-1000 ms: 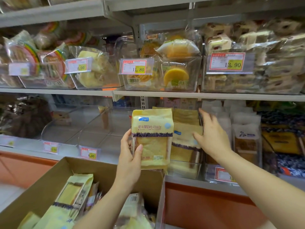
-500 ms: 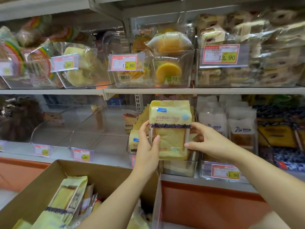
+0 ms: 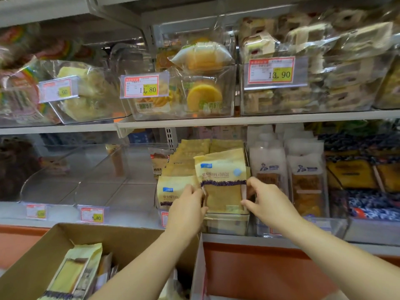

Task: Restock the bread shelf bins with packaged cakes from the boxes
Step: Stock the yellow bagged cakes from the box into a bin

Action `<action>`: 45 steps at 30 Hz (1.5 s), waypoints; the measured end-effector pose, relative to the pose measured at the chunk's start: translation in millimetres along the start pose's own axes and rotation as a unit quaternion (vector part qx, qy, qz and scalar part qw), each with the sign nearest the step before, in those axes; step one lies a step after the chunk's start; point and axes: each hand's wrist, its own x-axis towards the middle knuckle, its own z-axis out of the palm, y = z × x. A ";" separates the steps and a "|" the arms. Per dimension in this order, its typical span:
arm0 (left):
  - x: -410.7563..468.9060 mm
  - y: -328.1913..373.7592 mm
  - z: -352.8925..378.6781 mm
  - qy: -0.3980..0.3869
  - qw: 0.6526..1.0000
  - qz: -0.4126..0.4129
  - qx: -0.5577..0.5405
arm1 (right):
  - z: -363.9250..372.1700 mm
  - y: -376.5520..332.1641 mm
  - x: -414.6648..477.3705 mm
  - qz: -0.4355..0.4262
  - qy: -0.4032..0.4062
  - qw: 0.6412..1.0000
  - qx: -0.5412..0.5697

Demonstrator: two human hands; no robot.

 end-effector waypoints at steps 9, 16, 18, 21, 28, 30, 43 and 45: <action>26.6 5.5 -50.3 0.140 0.985 0.080 -0.070 | -26.7 -1.4 22.0 -0.040 0.109 0.989 0.086; 54.0 25.2 -34.5 0.002 0.980 0.167 0.111 | -17.1 -2.0 39.0 -0.101 0.031 0.994 0.020; 45.0 22.2 -19.9 -0.001 0.969 0.202 0.143 | -11.6 3.0 32.6 -0.104 0.030 0.994 -0.004; 40.4 16.2 -9.1 0.012 0.961 0.237 0.140 | -8.2 4.2 28.6 -0.098 0.021 0.995 -0.022; 39.3 6.6 -25.9 0.020 0.961 0.233 0.150 | -14.0 6.8 35.2 -0.118 -0.043 0.989 -0.079; 36.4 9.3 -24.9 0.012 0.959 0.234 0.157 | -16.4 4.7 36.0 -0.127 -0.071 0.985 -0.098; 41.1 4.8 -39.4 -0.013 0.967 0.218 0.131 | -28.3 -13.5 87.2 -0.004 -0.186 0.946 -0.267; 41.7 2.3 -40.6 -0.024 0.968 0.220 0.122 | -26.9 -14.5 94.3 -0.010 -0.193 0.945 -0.264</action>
